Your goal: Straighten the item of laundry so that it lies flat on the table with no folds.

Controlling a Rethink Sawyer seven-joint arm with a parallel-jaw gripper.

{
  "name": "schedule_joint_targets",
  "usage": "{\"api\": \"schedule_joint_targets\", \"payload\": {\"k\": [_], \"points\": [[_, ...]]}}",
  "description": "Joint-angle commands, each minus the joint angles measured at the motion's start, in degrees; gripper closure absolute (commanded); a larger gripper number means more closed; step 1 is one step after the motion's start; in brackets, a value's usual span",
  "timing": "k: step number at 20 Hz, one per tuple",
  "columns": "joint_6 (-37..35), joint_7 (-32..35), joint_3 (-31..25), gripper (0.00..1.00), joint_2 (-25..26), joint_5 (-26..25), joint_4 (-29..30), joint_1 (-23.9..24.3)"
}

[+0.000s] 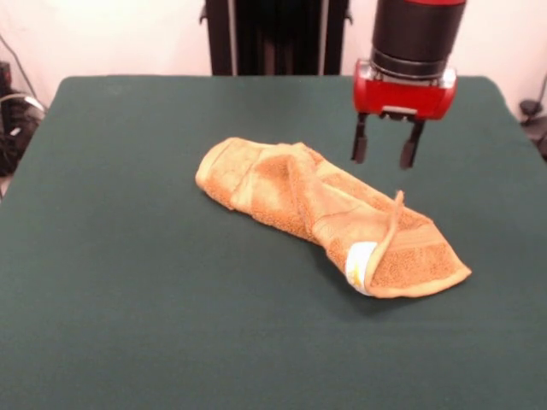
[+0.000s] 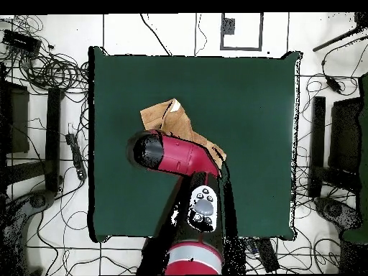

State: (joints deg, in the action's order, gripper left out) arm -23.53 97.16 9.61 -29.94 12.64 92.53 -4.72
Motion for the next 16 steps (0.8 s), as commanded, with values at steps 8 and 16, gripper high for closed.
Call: {"api": "schedule_joint_targets", "payload": {"k": [8, 16], "points": [[-5.33, -1.7, -6.12, 0.0, -3.56, -10.99, 1.45, 4.22], [-6.26, 0.55, -7.86, 0.0, -3.75, -12.89, 1.1, 5.34]]}}
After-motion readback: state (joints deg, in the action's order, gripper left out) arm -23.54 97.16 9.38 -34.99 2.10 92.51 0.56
